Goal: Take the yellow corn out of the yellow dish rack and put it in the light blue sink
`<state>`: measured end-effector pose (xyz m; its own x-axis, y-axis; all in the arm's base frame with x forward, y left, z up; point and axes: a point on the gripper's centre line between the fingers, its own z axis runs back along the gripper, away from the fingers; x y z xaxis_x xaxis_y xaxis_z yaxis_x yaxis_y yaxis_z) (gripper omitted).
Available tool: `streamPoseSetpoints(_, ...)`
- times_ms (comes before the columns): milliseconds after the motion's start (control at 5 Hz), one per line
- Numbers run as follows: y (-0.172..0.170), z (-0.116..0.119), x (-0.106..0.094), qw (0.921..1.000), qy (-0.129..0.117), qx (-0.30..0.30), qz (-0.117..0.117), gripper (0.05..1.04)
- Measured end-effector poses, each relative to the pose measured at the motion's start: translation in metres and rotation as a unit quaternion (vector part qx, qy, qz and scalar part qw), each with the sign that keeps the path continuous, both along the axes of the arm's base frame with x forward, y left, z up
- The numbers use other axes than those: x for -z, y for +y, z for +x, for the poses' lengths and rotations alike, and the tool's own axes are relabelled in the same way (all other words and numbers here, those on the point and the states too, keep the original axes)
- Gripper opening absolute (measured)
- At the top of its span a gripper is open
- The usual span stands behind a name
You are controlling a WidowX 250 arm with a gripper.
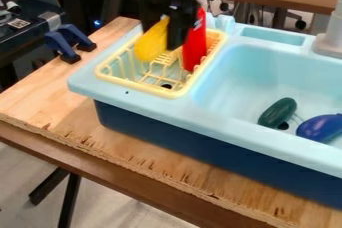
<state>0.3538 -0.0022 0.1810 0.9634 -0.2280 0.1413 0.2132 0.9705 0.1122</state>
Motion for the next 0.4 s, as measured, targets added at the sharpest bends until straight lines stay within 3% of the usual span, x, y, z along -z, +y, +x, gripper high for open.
streamPoseSetpoints(200, -0.037, -0.002, -0.016, 0.9979, -0.022, 0.061, -0.005, 0.706)
streamPoseSetpoints(400, -0.072, -0.007, -0.024, 0.9929, -0.024, 0.114, -0.020, 0.706)
